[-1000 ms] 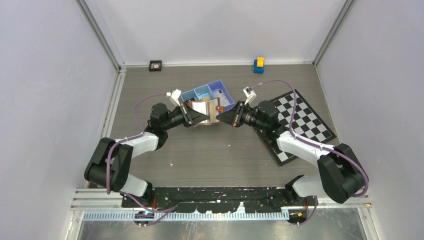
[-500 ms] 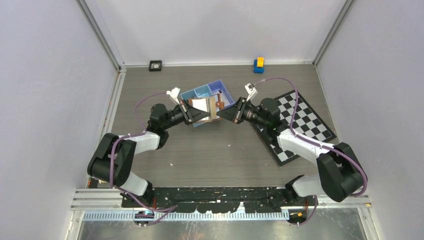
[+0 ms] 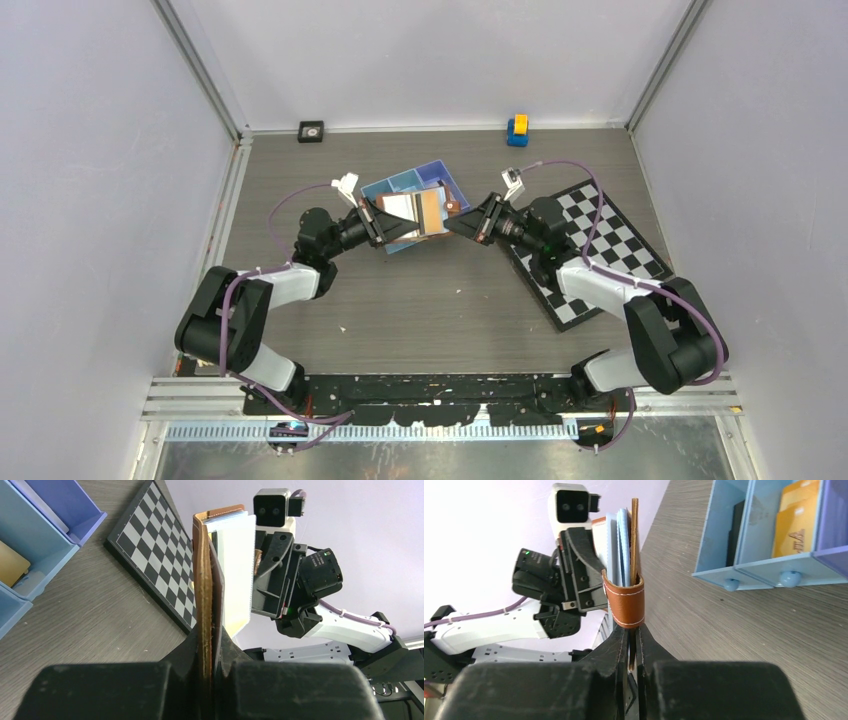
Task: Take the credit cards out of the card holder
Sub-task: Remove the credit card from the card holder.
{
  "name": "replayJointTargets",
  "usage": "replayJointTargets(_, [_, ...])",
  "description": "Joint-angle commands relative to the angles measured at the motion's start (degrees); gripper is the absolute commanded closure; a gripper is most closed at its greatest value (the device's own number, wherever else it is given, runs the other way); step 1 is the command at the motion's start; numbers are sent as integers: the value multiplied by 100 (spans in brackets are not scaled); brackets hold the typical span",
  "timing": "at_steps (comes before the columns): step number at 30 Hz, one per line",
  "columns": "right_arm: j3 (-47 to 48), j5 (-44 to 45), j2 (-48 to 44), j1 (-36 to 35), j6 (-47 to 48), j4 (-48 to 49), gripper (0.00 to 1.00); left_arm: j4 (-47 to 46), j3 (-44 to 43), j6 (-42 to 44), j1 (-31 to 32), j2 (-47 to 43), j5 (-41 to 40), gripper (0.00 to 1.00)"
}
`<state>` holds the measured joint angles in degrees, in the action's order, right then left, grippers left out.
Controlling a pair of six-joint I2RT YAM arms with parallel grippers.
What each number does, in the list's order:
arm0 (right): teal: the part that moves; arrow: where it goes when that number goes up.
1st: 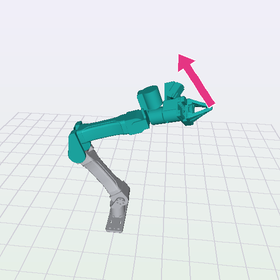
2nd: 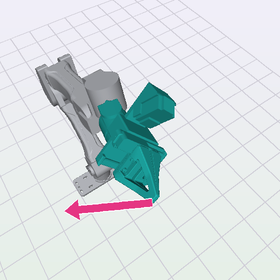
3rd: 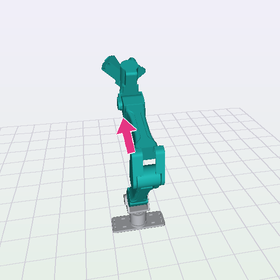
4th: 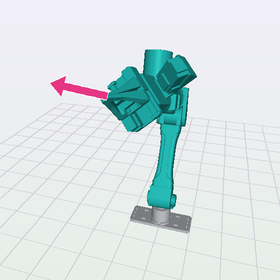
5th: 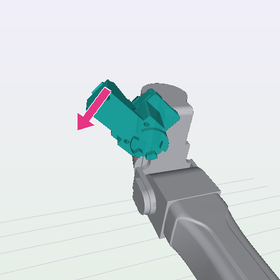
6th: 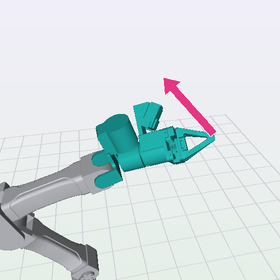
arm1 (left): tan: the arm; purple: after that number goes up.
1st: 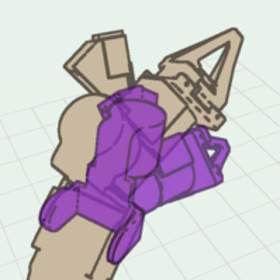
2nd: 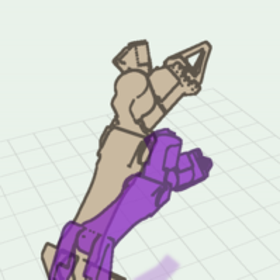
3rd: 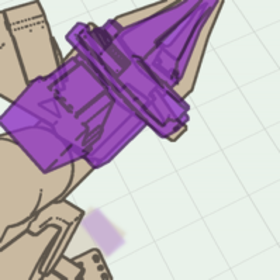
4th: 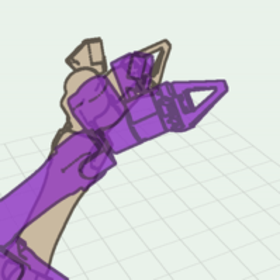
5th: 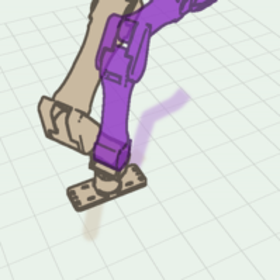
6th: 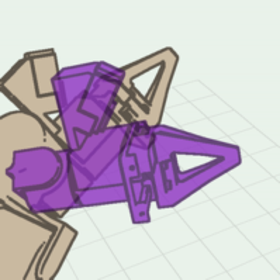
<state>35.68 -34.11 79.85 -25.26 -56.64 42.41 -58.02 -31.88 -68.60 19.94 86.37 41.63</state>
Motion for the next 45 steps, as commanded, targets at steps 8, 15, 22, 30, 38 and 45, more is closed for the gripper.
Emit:
replayJointTargets(8, [532,413,-117,-341,871,-1165,74,-261,-112,179,216,-228,455,100])
replayJointTargets(15, [362,284,-248,-383,761,-678,55,683,-171,693,247,-483,201,100])
replayJointTargets(22, [305,611,-400,-363,845,-930,50,794,-171,736,253,-499,143,100])
replayJointTargets(30, [-16,821,-833,-170,797,-739,50,950,-152,837,247,-604,43,100])
replayJointTargets(38, [24,164,-342,-167,336,129,29,1007,-188,848,247,-581,62,100])
replayJointTargets(45, [-191,574,-820,-170,529,-40,26,1183,-210,857,247,-609,4,100])
